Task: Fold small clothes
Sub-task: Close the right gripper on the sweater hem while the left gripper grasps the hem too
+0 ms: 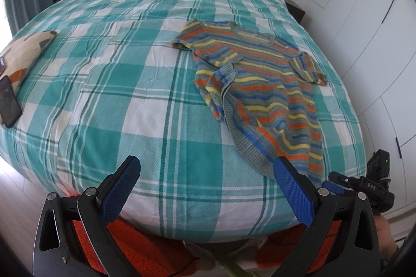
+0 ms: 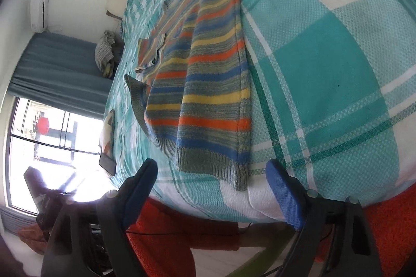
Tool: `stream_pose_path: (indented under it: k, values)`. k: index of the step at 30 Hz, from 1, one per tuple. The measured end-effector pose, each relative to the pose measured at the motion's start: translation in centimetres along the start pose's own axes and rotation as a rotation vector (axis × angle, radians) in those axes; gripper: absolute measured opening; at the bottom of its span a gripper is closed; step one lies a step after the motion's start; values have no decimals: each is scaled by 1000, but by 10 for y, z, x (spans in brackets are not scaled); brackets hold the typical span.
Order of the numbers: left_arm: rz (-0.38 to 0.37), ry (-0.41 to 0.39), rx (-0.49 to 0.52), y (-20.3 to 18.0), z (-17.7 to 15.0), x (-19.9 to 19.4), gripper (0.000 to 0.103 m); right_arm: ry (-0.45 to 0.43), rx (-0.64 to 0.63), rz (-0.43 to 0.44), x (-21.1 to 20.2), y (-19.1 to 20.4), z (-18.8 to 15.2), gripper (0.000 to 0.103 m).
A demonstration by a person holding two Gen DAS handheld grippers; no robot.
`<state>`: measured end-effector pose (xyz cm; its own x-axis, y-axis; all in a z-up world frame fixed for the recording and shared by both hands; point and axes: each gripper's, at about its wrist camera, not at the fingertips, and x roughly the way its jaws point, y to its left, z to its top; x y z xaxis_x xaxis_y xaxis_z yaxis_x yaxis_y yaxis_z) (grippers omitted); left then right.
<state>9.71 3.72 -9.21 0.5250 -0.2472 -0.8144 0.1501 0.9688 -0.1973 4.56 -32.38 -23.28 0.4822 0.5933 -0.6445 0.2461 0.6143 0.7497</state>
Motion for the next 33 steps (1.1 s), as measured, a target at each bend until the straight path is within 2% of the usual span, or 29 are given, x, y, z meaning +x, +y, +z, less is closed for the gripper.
stream_pose_path:
  k: [1, 2, 4, 5, 6, 9, 12, 14, 15, 16, 17, 18, 21, 23, 26, 28, 30, 33]
  values:
    - [-10, -6, 3, -1, 6, 5, 102, 15, -2, 9, 8, -2, 2, 71]
    - [-22, -7, 8, -3, 12, 11, 102, 31, -8, 9, 17, -3, 3, 64]
    - [-43, 2, 13, -4, 28, 29, 102, 67, -34, 13, 35, 0, 3, 41]
    - [-60, 6, 13, -4, 39, 39, 102, 76, -57, -3, 41, 3, 3, 17]
    - [-73, 14, 13, -6, 49, 50, 102, 76, -82, -36, 44, 6, 3, 8]
    - [-70, 55, 28, -16, 82, 89, 102, 52, -111, -77, 42, 13, 0, 8]
    - [12, 109, 73, -33, 104, 133, 102, 36, -146, -119, 39, 19, -2, 8]
    - [96, 154, 104, -44, 109, 164, 99, 26, -156, -128, 37, 20, -1, 8]
    - [138, 171, 113, -47, 109, 177, 75, 21, -166, -134, 37, 21, -1, 8]
    - [159, 204, 112, -46, 108, 191, 5, 16, -179, -139, 36, 21, 0, 8]
    - [141, 239, 84, -42, 107, 199, 11, 13, -189, -139, 34, 23, 1, 8]
    - [112, 225, 26, -32, 106, 195, 1, 10, -194, -137, 31, 24, 1, 8]
    - [10, 121, -39, -16, 90, 141, 1, -9, -190, -129, 6, 23, 4, 8]
    - [-51, 81, -41, -4, 64, 95, 1, -19, -167, -103, -18, 21, 5, 8]
    - [-95, 98, -75, 21, 9, 49, 1, -21, -158, -112, -48, 16, 11, 7]
    - [-75, 141, -105, 34, -23, 50, 1, -8, -144, -120, -57, 8, 15, 8]
    - [-60, 182, -120, 41, -46, 68, 1, 20, -138, -142, -52, -1, 22, 8]
    - [-37, 209, -135, 45, -61, 101, 2, 78, -140, -175, -26, -15, 28, 8]
